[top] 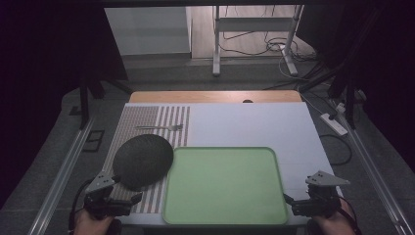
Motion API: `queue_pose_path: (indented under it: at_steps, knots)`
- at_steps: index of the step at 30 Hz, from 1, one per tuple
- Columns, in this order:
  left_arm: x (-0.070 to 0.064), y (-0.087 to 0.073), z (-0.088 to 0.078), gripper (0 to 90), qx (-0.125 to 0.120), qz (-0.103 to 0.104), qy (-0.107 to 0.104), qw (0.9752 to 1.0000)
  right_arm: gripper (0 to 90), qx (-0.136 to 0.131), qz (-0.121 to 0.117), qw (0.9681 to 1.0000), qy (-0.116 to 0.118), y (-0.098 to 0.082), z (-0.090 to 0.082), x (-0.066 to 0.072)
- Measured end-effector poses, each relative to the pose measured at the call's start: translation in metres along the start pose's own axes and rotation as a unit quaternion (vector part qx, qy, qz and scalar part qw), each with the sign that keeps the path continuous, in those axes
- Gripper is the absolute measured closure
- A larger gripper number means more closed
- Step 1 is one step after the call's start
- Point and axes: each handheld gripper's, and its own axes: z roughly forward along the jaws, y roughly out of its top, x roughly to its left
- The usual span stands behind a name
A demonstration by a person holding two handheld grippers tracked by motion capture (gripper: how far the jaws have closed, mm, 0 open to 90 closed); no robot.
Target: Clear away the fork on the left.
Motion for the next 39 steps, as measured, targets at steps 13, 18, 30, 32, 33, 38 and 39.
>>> queue_pose_path:
  at_steps: [13, 18, 30, 32, 33, 38, 39]
  knots:
    - [0.002, 0.000, 0.001, 0.2, 0.004, -0.009, -0.007, 0.9999, 0.0, 0.002, 0.001, 1.0000, 0.008, 0.000, 0.001, -0.001]
    - [0.003, 0.000, 0.000, 0.8, 0.005, -0.013, -0.004, 0.9999, 0.0, 0.004, -0.001, 1.0000, 0.009, 0.000, 0.001, -0.001]
    - [0.005, 0.004, 0.004, 0.0, 0.022, -0.015, -0.014, 0.9996, 0.0, 0.009, -0.002, 0.9999, 0.011, 0.001, 0.002, -0.001]
    - [0.005, 0.008, 0.007, 0.0, 0.020, -0.011, -0.014, 0.9996, 0.0, 0.011, -0.004, 0.9999, 0.011, 0.001, 0.002, 0.000]
    - [0.005, 0.008, 0.007, 0.0, 0.020, -0.011, -0.014, 0.9996, 0.0, 0.011, -0.004, 0.9999, 0.011, 0.001, 0.002, 0.000]
    - [0.005, 0.014, 0.011, 0.0, 0.024, 0.001, -0.008, 0.9997, 0.0, 0.009, -0.009, 0.9999, 0.010, 0.001, 0.002, 0.001]
    - [0.005, 0.014, 0.012, 0.0, 0.025, 0.004, -0.008, 0.9996, 0.0, 0.009, -0.007, 0.9999, 0.011, 0.001, 0.002, 0.000]
